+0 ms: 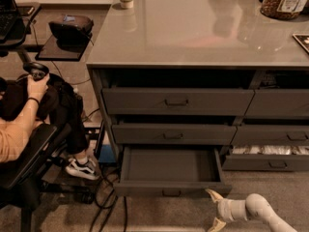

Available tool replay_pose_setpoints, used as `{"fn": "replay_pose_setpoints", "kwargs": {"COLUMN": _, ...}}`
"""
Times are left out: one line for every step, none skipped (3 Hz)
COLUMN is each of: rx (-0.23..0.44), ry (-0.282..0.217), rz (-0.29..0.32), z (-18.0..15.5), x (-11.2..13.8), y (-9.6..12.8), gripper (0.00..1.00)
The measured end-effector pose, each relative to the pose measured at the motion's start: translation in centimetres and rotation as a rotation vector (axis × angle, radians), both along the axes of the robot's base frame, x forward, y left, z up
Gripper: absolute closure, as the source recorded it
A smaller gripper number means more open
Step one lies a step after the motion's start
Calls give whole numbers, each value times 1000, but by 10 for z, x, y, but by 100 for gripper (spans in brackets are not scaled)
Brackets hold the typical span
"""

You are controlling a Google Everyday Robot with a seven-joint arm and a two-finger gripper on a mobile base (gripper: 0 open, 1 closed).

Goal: Close bottom drawer

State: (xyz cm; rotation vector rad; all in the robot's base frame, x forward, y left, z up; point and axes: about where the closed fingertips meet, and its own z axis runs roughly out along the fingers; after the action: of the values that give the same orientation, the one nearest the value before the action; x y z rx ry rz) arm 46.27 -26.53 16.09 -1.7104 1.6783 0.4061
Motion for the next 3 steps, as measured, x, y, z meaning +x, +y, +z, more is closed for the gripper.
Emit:
{"fn": "replay_pose_setpoints", "kwargs": {"rx": -38, "ry": -16, "rz": 10, "z": 4, "x": 36, "y": -2, "gripper": 0}}
{"fn": "replay_pose_setpoints", "kwargs": {"rx": -38, "ry": -16, "rz": 10, "z": 4, "x": 37, "y": -2, "gripper": 0}}
{"fn": "replay_pose_setpoints", "kwargs": {"rx": -15, "ry": -24, "rz": -3, "z": -2, "x": 48, "y": -11, "gripper": 0}}
